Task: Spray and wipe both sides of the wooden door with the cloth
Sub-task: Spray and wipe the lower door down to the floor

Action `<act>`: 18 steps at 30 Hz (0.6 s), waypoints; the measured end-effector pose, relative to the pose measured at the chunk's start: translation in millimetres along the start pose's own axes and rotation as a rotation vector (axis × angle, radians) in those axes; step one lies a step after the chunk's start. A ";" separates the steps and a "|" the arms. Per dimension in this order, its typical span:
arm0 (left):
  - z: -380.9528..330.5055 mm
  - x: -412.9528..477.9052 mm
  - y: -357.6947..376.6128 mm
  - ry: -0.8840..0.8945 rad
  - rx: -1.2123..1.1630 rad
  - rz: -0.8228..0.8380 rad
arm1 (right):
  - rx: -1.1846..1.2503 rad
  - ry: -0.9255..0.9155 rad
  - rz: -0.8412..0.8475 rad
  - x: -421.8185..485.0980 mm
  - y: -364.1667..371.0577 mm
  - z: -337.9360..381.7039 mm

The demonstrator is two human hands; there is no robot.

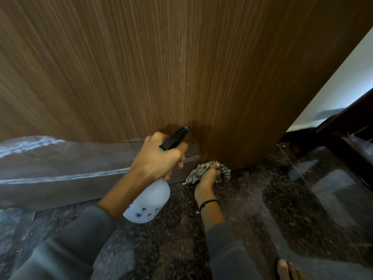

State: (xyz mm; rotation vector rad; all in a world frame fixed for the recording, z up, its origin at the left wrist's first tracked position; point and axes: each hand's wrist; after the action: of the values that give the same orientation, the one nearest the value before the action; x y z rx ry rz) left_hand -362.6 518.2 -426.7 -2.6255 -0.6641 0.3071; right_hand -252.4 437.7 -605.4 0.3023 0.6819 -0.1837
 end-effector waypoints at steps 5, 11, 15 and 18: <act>-2.6 3.8 3.7 0.001 -0.027 0.001 | 0.243 0.151 0.089 5.0 -7.4 15.6; -3.3 13.3 6.4 0.000 -0.069 -0.009 | 0.193 -0.087 0.177 -32.4 2.5 35.2; -3.9 12.8 6.8 0.001 -0.085 -0.006 | 0.025 -0.269 0.137 -13.3 -7.9 35.8; -2.3 9.4 4.5 0.000 -0.083 -0.001 | -0.040 -0.183 0.064 29.7 -24.2 25.8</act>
State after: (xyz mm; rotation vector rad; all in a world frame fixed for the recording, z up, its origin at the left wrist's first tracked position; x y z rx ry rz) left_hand -352.0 518.5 -427.6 -2.7042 -0.6921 0.2847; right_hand -220.9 404.3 -610.8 0.2650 0.4935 -0.1350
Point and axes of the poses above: each hand's wrist, its own x-axis towards the middle knuckle, its own y-axis out of the palm, z = x × y, and after that the axes turned 4 degrees about -z, right-handed
